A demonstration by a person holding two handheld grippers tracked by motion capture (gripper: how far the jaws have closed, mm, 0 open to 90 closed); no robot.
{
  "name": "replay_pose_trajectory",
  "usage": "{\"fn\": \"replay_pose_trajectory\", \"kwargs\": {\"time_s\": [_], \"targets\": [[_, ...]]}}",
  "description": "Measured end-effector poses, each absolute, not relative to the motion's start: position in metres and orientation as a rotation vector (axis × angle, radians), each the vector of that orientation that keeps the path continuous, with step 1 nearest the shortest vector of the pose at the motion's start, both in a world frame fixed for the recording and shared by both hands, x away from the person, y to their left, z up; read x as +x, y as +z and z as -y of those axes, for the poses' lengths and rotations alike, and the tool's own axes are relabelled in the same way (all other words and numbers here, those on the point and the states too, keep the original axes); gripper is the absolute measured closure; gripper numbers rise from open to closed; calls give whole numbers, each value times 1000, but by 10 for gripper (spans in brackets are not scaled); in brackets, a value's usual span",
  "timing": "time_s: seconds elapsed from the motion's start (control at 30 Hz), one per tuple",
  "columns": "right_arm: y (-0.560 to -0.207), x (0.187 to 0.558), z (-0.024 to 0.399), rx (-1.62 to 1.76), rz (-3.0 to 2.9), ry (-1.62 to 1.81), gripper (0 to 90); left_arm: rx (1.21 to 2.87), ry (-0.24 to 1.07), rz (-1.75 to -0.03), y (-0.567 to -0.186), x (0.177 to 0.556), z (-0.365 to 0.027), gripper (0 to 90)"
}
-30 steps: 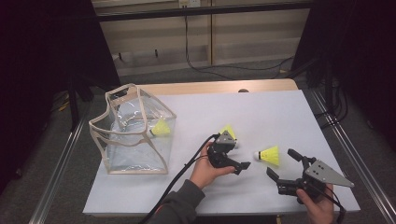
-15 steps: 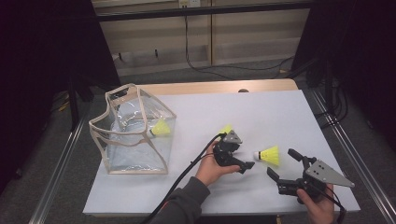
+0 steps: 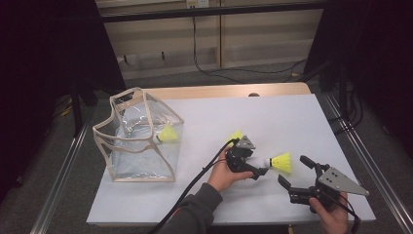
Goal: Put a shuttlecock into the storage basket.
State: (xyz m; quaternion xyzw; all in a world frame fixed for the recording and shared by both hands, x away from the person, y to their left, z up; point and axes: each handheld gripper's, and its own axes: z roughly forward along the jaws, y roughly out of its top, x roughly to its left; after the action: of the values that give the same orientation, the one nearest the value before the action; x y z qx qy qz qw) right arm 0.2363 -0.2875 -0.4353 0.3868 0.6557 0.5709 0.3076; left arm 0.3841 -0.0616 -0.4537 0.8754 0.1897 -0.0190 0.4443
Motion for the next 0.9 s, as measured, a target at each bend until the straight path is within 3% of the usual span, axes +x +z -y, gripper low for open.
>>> {"fn": "replay_pose_trajectory", "kwargs": {"time_s": [0.73, 0.9], "targets": [[-435, 236, 287, 1016, -1736, 1515, 24, 2177, -54, -445, -458, 386, 80, 208], [-435, 236, 287, 1014, -1735, 1516, 24, 2194, -52, -411, -459, 386, 82, 285]]}}
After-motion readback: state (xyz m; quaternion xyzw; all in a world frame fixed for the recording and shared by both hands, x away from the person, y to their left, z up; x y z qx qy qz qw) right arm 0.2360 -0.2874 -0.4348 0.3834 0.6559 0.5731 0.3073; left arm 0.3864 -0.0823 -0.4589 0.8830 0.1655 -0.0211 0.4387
